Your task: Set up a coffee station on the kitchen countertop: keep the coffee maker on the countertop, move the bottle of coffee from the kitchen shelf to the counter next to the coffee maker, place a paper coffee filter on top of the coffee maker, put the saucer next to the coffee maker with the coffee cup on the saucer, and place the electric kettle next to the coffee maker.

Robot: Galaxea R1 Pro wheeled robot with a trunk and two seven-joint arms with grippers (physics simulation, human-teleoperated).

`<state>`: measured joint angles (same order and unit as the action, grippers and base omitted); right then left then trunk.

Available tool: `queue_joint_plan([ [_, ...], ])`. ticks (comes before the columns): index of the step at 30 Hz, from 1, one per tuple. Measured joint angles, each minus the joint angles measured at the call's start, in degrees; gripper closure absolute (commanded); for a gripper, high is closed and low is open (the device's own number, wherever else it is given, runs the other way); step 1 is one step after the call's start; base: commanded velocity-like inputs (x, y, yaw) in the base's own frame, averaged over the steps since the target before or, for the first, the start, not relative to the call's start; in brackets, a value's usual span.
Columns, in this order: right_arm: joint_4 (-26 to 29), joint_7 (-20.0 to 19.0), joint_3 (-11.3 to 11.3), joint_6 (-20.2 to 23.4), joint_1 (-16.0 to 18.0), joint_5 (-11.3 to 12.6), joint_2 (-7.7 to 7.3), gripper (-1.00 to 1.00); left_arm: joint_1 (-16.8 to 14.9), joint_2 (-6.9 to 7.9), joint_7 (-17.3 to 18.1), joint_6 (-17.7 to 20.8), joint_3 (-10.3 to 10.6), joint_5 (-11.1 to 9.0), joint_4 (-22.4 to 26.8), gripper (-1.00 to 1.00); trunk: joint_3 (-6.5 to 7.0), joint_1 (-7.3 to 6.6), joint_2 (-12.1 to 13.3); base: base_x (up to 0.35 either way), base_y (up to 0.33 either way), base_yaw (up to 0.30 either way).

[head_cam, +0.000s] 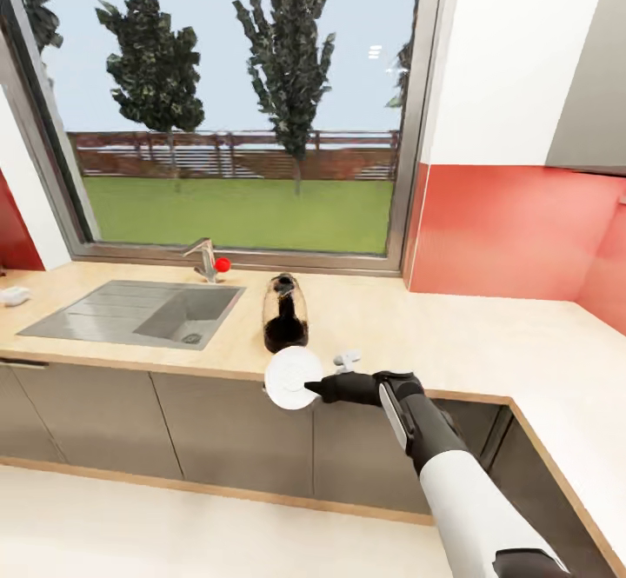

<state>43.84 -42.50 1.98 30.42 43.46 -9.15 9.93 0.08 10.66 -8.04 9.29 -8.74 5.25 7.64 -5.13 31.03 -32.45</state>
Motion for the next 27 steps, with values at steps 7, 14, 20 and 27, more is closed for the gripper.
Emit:
queue_joint_plan([
  [7, 0.0, 0.0, 0.0, 0.0, 0.0, 0.0, 0.0, 1.0, 0.0, 0.0, -0.1, 0.0, -0.1, 0.0, 0.2, -1.0, 0.0, -0.02, 0.0, 0.136, 0.308, 0.278],
  [14, -0.1, 0.0, 0.0, 0.0, 0.0, 0.1, 0.0, 1.0, 0.0, -0.09, 0.0, -2.1, 0.1, 0.0, 0.3, -1.0, 0.0, -0.02, 0.0, 0.184, 0.301, 0.278],
  [20, -0.1, 0.0, 0.0, 0.0, 0.0, 0.1, 0.0, 1.0, 0.0, -0.09, -0.1, -2.4, 0.0, 0.0, 0.3, -1.0, 0.0, -0.01, 0.0, 0.1, 0.322, 0.278],
  [27, -0.2, 0.0, 0.0, -0.1, 0.0, 0.1, 0.0, 1.0, 0.0, -0.09, -0.1, -2.4, 0.0, 0.0, 0.2, -1.0, 0.0, -0.01, 0.0, 0.029, 0.336, 0.278],
])
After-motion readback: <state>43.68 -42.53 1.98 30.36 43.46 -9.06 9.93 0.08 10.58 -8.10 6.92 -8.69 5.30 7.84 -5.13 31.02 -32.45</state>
